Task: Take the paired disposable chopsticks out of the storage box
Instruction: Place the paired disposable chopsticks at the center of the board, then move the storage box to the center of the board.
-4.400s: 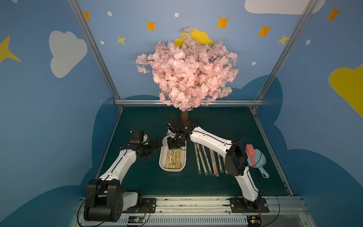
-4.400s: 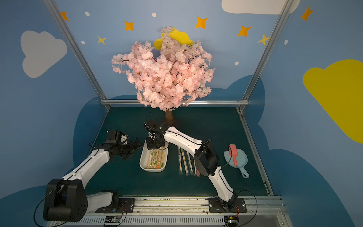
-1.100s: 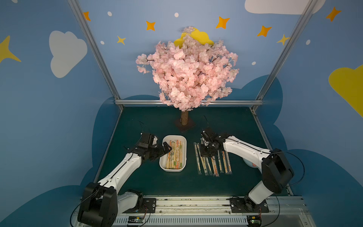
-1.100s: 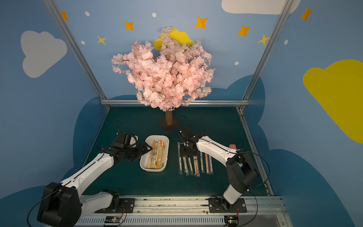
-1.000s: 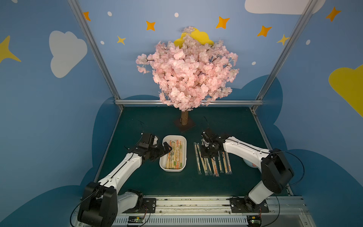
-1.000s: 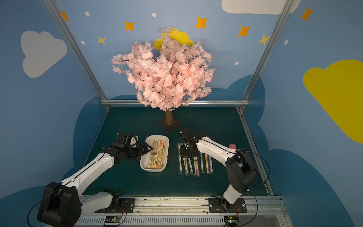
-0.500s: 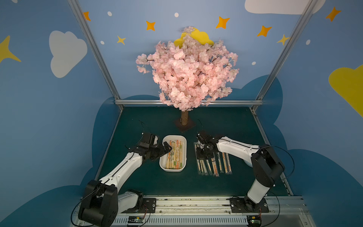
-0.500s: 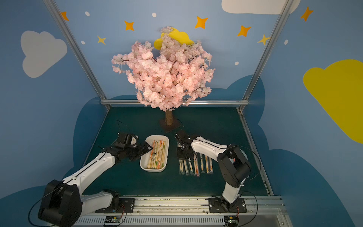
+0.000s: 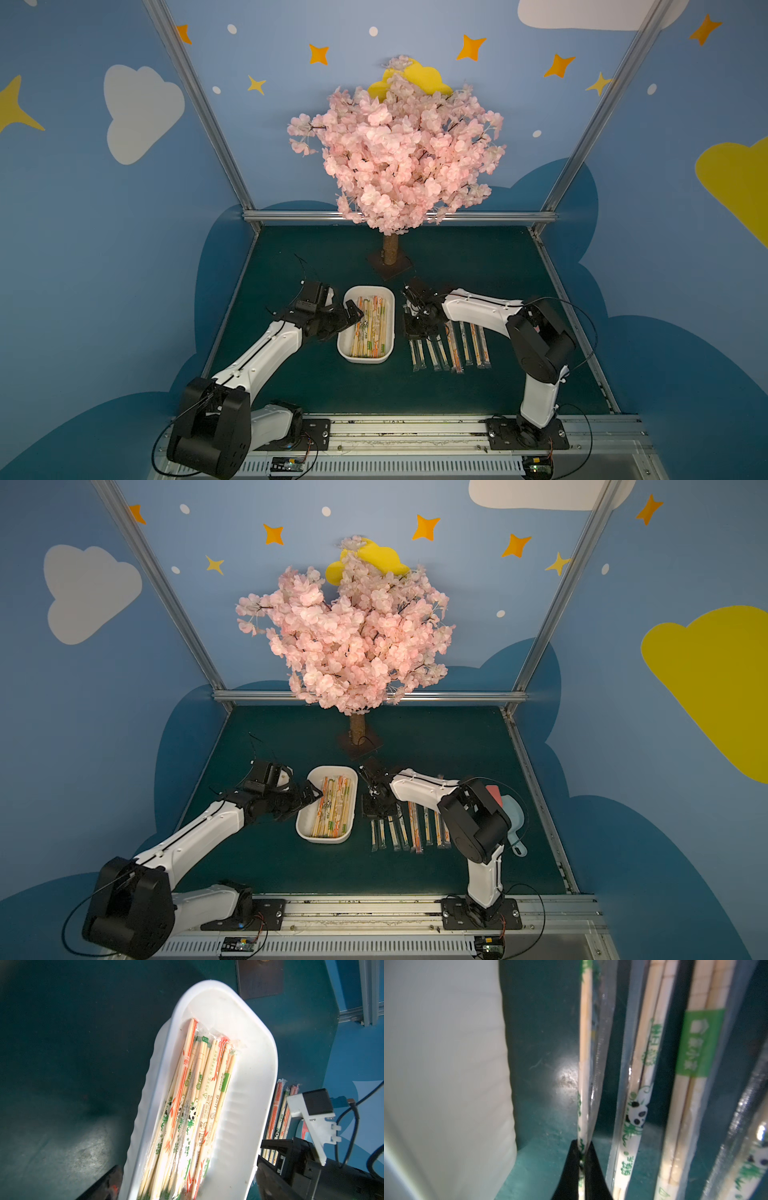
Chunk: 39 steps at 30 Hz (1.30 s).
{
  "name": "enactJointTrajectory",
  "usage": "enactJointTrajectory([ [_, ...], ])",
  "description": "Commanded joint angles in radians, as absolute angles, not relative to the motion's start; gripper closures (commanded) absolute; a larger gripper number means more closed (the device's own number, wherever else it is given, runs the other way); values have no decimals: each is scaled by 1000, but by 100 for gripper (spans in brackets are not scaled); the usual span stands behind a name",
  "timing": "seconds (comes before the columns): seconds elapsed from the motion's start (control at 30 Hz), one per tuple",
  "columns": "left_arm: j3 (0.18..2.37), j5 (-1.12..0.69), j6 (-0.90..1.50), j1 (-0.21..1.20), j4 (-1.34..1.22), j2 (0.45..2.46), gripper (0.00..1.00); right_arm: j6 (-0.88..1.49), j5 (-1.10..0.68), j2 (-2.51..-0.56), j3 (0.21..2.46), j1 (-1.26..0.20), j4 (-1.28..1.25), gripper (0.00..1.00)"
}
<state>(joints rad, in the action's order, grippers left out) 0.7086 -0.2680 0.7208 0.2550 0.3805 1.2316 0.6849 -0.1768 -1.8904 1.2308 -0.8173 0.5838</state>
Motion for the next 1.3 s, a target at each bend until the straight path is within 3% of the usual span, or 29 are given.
enactJointTrajectory([
  [0.0,716,-264,698,246,393,1230,0,703,-160,-1905,1246,-820,592,100],
  [0.2,718,-271,691,232,400,1235,0,703,-144,-1895,1252,-820,613,82],
  [0.33,728,-273,682,223,412,1238,0,703,-138,-1874,1258,-821,626,75],
  [0.77,733,-299,758,132,434,1199,0,695,-168,-1913,1399,-866,672,72],
  [1.27,825,-262,600,121,549,1210,0,725,-233,-2092,1646,-953,687,71],
])
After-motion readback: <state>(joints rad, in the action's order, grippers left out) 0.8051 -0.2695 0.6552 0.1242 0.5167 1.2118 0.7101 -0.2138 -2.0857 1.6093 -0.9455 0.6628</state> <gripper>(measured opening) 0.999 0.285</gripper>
